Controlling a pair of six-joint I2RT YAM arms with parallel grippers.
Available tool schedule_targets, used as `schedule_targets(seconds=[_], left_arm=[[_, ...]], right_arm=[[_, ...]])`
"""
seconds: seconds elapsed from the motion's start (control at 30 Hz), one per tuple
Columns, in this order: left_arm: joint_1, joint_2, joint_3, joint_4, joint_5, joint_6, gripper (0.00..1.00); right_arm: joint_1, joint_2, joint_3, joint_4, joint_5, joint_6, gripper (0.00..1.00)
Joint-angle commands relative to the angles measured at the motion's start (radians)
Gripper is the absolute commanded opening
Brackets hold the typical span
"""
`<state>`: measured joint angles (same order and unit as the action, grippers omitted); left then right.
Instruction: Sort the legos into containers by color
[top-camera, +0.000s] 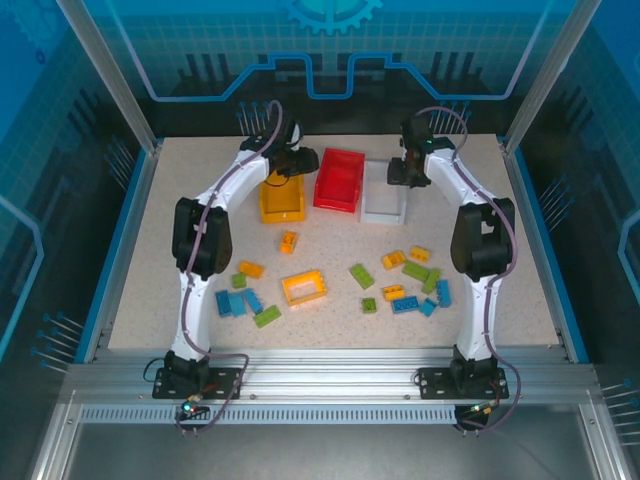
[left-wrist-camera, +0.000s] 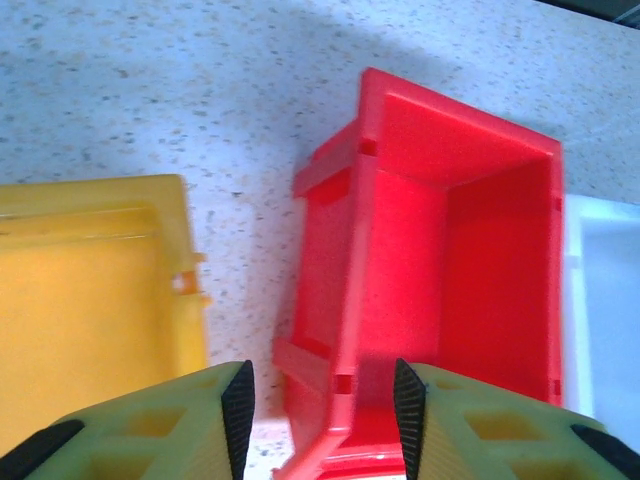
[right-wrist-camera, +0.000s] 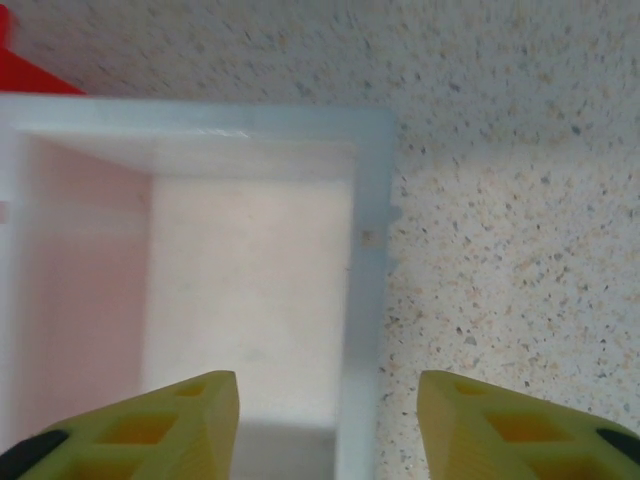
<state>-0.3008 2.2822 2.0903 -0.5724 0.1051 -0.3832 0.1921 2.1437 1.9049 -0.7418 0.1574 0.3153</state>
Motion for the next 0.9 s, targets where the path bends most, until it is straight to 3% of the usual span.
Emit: schedule_targets(seconds=[0.0, 0.13, 0.47, 0.6, 0.87], left_arm=[[-0.019, 0.066, 0.127, -0.003, 0.004, 0.024, 0.44], [-0.021, 0.146, 0.223, -0.027, 0.007, 0.026, 0.47], [-0.022, 0.284, 0.376, -0.088, 0.007, 0.055, 0.48], [-0.032, 0.289, 0.362, -0.099, 0.002, 0.081, 0.4], [-0.06, 0.187, 0.191, -0.047, -0.079, 0.115, 0.11]], right_arm=[[0.04, -0.04, 0.031, 0.032, -0.019, 0.015, 0.58], [0.055, 0.025, 0.112, 0.001, -0.076, 0.043, 0.64], [0.076, 0.116, 0.204, -0.025, -0.129, 0.077, 0.65], [0.076, 0.079, 0.15, -0.007, -0.117, 0.079, 0.64], [0.061, -0.076, -0.048, 0.074, -0.092, 0.09, 0.63]])
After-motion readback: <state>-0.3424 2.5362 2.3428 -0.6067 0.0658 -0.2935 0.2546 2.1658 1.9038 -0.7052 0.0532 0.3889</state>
